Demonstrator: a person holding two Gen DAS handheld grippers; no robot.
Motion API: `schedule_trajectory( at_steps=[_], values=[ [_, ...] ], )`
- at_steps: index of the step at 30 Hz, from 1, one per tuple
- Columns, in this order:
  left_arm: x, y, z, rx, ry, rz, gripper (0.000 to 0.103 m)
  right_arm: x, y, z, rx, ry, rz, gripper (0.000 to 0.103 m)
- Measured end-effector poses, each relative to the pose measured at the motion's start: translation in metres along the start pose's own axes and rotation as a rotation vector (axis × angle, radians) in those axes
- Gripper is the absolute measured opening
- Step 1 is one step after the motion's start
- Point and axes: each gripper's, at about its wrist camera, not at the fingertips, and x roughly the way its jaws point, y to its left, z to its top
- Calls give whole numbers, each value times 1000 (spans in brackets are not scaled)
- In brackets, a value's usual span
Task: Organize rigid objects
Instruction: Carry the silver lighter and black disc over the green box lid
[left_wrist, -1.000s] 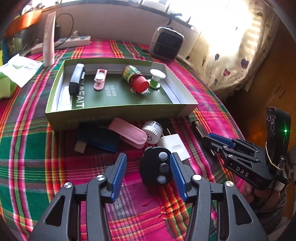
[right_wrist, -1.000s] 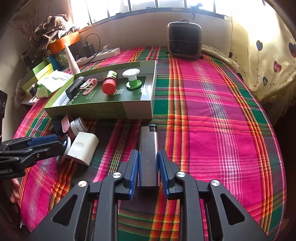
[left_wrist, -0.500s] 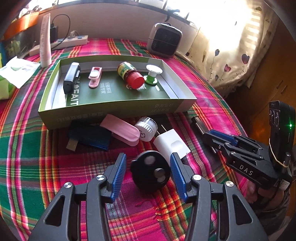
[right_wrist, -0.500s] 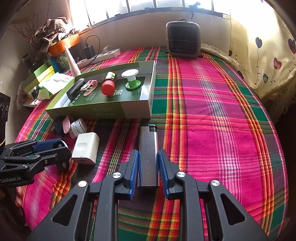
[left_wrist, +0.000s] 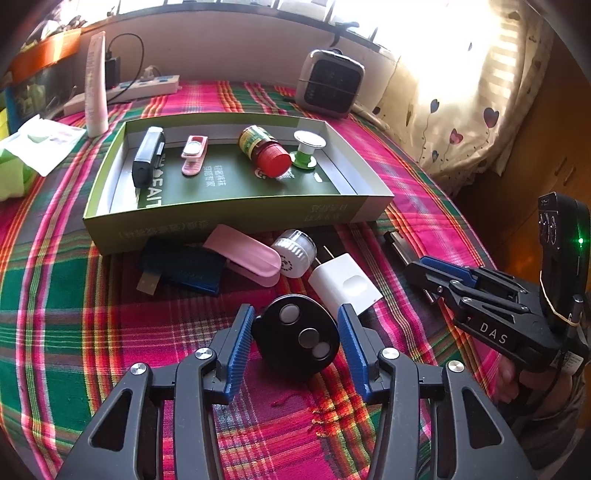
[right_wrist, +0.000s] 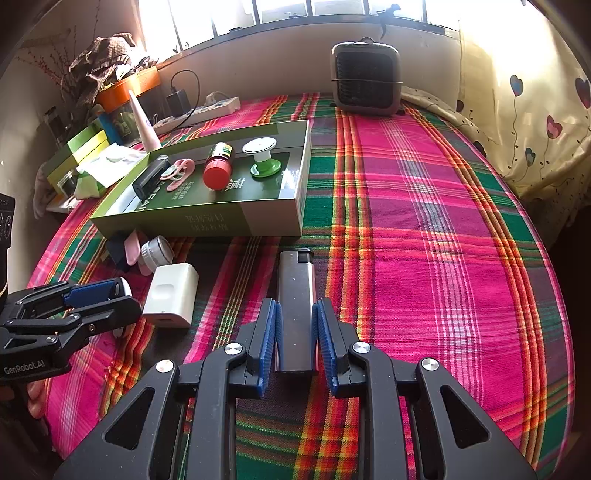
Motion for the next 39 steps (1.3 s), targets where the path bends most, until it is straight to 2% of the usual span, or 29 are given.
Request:
schedule_trajectory(
  at_steps=[17, 39],
  values=[
    [-3, 1, 1, -9, -8, -2, 45, 0, 0, 0, 5, -1, -3, 24],
    [-27, 5, 18, -16, -78, -4, 45, -17, 1, 10, -1, -48, 13, 24]
  ],
)
